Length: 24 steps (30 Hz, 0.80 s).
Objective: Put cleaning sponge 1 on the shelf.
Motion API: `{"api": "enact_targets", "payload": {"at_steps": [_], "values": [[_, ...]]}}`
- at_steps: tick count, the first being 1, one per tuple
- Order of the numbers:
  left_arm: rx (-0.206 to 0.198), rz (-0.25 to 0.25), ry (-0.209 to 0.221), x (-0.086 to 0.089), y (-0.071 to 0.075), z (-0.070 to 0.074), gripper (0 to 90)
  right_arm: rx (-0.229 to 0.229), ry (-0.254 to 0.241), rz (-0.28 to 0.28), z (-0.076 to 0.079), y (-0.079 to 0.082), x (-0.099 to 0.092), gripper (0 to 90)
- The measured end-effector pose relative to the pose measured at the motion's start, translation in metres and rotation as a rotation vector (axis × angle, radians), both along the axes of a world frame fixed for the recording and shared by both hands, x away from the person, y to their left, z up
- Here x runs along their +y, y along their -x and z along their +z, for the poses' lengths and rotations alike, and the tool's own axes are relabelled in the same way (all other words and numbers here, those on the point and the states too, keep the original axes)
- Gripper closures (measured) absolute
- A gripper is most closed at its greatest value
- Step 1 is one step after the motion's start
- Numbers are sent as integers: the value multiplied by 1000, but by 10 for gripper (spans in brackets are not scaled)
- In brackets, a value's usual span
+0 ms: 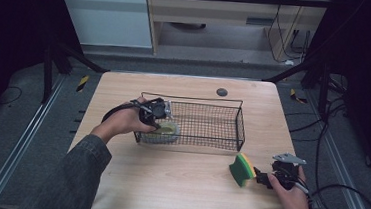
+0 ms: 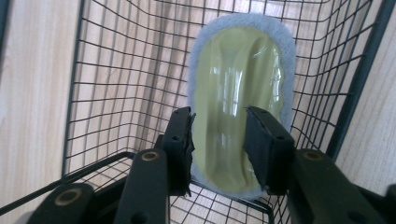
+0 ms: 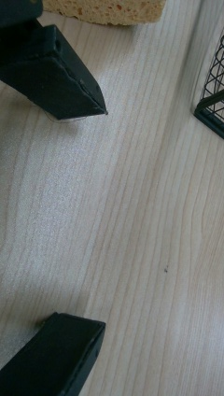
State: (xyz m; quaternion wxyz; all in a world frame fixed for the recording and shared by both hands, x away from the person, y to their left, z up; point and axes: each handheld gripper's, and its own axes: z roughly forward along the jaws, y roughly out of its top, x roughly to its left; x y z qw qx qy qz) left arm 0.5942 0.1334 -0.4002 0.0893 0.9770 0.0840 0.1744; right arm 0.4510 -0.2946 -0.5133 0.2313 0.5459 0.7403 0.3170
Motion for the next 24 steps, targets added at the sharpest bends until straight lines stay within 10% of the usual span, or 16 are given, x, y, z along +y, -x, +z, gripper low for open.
{"api": "enact_targets", "payload": {"at_steps": [15, 24], "values": [[-56, 68, 175, 16, 14, 40, 480, 0, 0, 0, 0, 0, 0, 5], [-72, 228, 269, 46, 28, 49, 228, 0, 0, 0, 0, 0, 0, 5]]}}
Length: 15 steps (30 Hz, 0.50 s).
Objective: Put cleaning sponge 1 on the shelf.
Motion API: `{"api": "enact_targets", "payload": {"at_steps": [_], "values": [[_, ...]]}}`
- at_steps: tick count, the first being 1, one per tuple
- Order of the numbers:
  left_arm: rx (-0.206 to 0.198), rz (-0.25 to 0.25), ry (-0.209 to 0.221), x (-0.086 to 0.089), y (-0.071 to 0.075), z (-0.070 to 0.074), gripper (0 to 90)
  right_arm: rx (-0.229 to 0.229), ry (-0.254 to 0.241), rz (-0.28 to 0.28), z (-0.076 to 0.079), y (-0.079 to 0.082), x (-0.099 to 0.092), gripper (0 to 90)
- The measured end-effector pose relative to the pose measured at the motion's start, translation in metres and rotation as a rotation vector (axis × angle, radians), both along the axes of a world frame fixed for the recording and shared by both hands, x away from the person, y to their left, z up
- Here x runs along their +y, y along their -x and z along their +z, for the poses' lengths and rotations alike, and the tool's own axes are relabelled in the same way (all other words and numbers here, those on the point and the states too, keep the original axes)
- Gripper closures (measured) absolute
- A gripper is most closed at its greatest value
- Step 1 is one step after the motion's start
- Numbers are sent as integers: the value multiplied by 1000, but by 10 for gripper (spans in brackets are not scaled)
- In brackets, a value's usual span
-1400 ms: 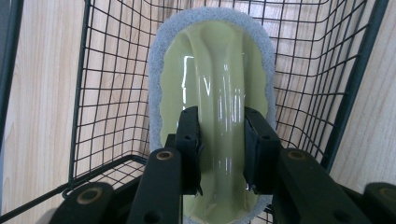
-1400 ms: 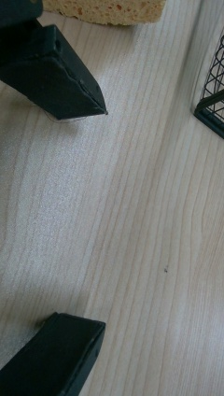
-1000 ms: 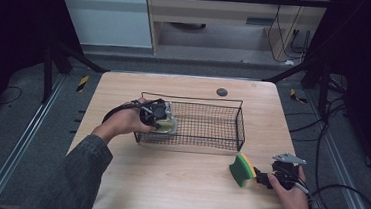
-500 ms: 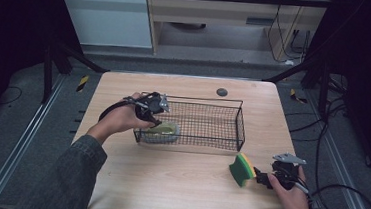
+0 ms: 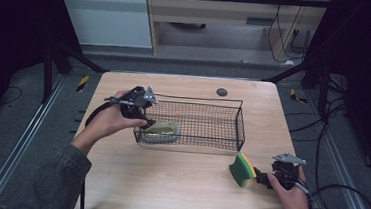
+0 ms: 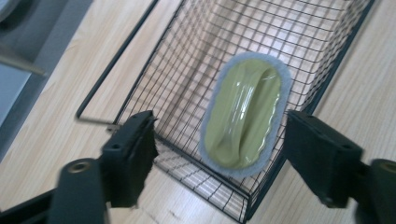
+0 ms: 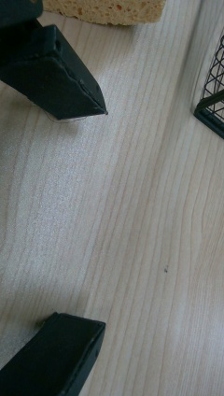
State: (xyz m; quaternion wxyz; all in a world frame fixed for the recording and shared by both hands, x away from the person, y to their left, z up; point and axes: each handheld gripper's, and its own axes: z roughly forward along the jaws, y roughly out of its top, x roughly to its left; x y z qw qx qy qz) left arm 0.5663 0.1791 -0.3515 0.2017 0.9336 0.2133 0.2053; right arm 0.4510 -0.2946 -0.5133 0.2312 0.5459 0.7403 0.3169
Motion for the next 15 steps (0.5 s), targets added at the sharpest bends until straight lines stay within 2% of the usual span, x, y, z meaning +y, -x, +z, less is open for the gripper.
{"api": "enact_targets", "payload": {"at_steps": [3, 5, 9, 15], "values": [[24, 56, 70, 14, 7, -3, 116, 0, 0, 1, 0, 0, 0, 4], [16, 86, 86, 24, 12, -6, 89, 0, 0, 0, 0, 0, 0, 5], [21, 136, 154, 43, 24, -14, 66, 0, 0, 0, 0, 0, 0, 5], [14, 186, 208, 64, 38, -28, 61, 0, 1, 0, 0, 0, 0, 5]]}}
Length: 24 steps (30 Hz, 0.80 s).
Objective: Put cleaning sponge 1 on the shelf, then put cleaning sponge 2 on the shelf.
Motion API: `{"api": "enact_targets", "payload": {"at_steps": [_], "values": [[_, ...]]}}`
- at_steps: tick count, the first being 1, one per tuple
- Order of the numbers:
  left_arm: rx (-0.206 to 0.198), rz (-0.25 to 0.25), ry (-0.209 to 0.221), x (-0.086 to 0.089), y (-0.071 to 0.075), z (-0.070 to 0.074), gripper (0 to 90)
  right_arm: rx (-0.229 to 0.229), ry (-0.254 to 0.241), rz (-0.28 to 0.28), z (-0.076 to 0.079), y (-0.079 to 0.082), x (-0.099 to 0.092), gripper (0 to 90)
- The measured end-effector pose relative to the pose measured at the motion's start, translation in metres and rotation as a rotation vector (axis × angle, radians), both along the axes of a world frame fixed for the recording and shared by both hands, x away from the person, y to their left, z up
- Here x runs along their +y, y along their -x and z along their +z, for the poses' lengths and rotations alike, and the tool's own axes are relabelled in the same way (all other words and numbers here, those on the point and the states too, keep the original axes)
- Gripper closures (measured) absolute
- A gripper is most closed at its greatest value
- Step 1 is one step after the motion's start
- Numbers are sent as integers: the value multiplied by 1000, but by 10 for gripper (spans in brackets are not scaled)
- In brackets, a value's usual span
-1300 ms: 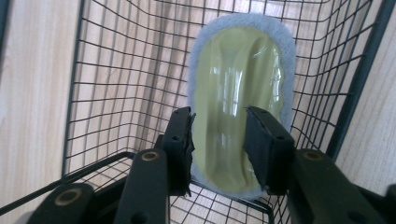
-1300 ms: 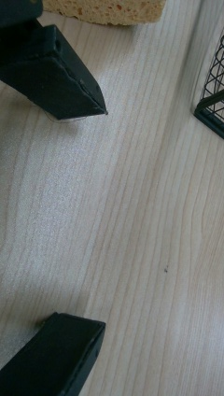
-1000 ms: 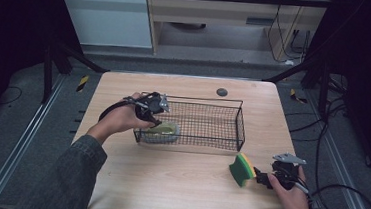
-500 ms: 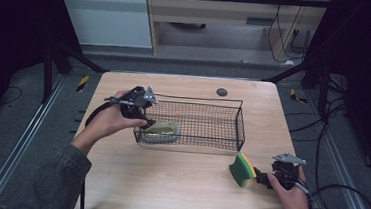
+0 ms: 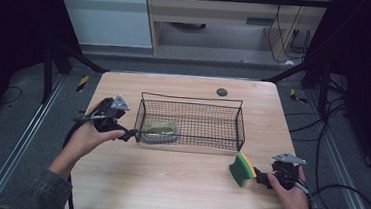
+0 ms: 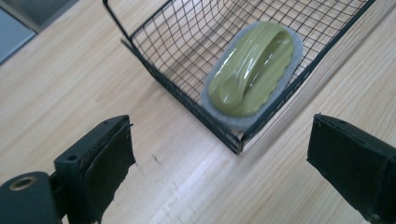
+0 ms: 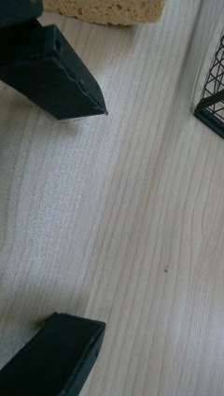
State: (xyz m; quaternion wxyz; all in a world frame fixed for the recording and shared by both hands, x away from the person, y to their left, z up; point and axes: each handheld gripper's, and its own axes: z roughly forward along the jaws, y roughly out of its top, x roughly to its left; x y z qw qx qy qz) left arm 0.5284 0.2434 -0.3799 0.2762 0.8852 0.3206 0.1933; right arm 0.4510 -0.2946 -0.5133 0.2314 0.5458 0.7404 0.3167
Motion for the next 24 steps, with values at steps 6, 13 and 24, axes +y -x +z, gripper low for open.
{"api": "enact_targets", "payload": {"at_steps": [6, 13, 24], "values": [[26, 35, 22, 13, 12, -28, 55, 0, 0, 0, 0, 0, 0, 5], [48, 111, 48, 28, 20, -70, 47, 0, 1, -3, 0, 0, 0, 5], [119, 222, 84, 50, 18, -115, 32, -3, -2, -17, 14, 11, -6, 116]]}}
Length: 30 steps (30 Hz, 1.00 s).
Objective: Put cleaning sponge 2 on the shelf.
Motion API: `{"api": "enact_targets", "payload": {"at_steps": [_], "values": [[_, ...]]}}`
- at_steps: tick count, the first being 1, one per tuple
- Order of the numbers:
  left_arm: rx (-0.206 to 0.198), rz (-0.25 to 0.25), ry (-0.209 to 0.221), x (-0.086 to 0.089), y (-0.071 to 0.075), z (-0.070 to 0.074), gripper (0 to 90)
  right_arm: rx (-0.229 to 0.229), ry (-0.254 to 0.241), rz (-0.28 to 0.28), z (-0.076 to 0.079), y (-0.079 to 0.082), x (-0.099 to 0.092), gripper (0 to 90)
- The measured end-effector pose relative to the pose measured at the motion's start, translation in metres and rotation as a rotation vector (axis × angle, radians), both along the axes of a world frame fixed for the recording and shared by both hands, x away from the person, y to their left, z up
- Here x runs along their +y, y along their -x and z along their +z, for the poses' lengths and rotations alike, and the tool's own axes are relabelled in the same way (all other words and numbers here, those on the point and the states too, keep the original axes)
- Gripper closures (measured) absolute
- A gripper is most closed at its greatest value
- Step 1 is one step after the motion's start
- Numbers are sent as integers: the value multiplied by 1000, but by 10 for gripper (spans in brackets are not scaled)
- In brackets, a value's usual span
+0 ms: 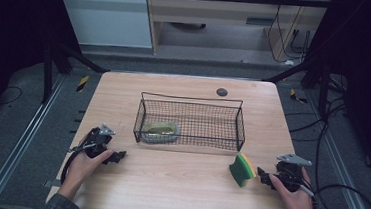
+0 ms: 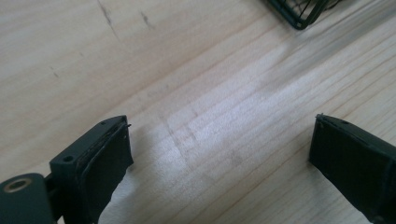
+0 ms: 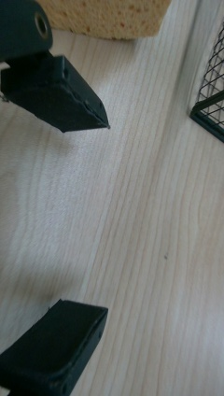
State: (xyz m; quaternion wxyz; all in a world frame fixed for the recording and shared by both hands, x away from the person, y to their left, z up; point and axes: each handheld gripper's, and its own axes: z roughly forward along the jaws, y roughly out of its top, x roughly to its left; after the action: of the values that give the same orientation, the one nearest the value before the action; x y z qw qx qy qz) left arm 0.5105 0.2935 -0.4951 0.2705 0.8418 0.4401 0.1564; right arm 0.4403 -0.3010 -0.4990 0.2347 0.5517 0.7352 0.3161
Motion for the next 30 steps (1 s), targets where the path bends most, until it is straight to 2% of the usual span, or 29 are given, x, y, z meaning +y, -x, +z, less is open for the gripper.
{"api": "enact_targets", "payload": {"at_steps": [4, 6, 8, 11, 12, 20, 25, 28, 30], "values": [[-26, 24, 25, 2, 0, -3, 12, 8, 24, -9, 12, 14, -2, 154], [-43, 19, 35, 3, 0, -5, 0, 20, 46, -8, 16, 23, -1, 170], [-66, 26, 48, 4, 1, -7, 0, 29, 58, -5, 18, 33, 0, 180], [-124, 56, 86, 4, 6, -13, 0, 44, 57, 19, 22, 48, 5, 189], [-129, 59, 88, 3, 6, -13, 0, 50, 59, 31, 23, 52, 7, 192], [-130, 59, 87, 4, 6, -13, 0, 80, 63, 106, 37, 71, 29, 259], [-130, 59, 87, 4, 6, -13, 0, 116, 58, 150, 51, 74, 43, 262], [-130, 59, 87, 4, 6, -13, 0, 133, 95, 177, 60, 71, 52, 262], [-130, 59, 87, 4, 6, -13, 0, 145, 96, 182, 64, 67, 56, 263]]}}
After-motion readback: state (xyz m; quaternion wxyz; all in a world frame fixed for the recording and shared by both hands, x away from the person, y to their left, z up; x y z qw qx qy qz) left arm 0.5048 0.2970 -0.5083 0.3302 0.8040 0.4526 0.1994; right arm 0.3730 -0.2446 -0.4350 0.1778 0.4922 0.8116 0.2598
